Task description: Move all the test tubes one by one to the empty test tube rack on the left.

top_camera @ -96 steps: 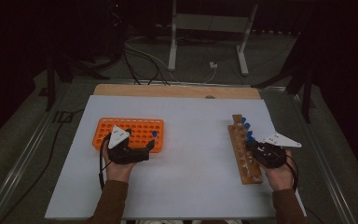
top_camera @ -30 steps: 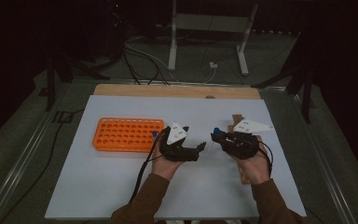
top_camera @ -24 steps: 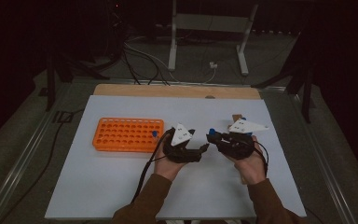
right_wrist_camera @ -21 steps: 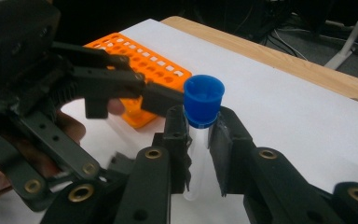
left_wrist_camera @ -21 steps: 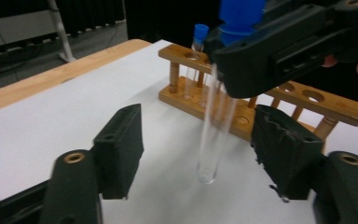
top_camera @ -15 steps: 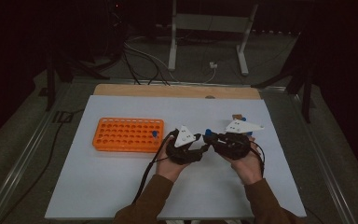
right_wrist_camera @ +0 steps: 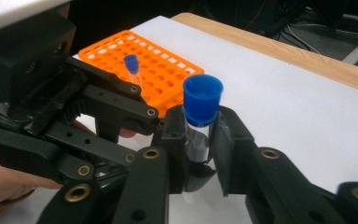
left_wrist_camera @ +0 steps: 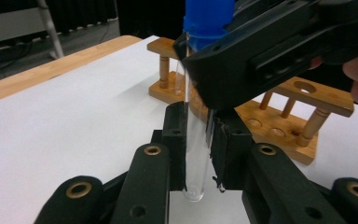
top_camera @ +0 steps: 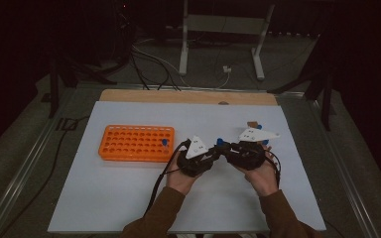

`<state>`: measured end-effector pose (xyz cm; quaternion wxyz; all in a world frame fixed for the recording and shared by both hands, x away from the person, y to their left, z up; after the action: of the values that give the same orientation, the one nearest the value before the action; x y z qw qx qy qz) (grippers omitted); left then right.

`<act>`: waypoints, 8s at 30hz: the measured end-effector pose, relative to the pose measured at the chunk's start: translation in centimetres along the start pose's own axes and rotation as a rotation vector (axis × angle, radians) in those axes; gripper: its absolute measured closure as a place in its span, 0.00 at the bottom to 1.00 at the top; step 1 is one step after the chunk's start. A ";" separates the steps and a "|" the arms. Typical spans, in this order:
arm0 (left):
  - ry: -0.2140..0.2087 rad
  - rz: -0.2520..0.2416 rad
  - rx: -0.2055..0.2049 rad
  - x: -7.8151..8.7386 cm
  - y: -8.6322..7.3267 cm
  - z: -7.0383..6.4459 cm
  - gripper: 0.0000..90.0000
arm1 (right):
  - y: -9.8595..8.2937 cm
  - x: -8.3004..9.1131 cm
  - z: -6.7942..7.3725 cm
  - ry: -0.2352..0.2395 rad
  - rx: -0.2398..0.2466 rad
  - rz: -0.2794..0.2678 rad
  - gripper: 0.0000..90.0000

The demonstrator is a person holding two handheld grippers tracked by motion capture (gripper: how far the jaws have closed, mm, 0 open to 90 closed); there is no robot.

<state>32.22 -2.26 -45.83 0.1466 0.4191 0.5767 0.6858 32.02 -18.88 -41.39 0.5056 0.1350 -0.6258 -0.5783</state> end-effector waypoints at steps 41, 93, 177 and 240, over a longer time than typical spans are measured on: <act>0.089 -0.033 0.078 4.6 -0.7 4.2 0.87 | -2.8 4.4 -2.7 -0.189 -0.038 -0.078 0.00; 0.350 -0.039 0.212 8.7 -5.6 11.8 0.87 | -3.7 6.6 -4.4 -0.215 -0.079 -0.121 0.00; 0.352 -0.001 0.279 11.3 -7.4 11.3 0.01 | -5.3 8.0 -7.9 -0.298 -0.092 -0.087 0.14; 0.349 0.019 0.317 10.8 -8.1 11.8 0.01 | -5.0 7.1 -9.2 -0.369 -0.076 -0.056 0.86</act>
<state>32.14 15.33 -49.06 -0.0295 0.3175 0.6896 0.6503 33.94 -31.13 -43.95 0.3706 0.0248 -0.6815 -0.6306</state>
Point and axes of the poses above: each handheld gripper's, and its own axes: x roughly backward along the jaws, y roughly out of its top, z roughly to its left, the point moved 2 cm from there along -x, roughly forward along the jaws, and after that the axes turned 7 degrees about y, right-handed, at the moved point
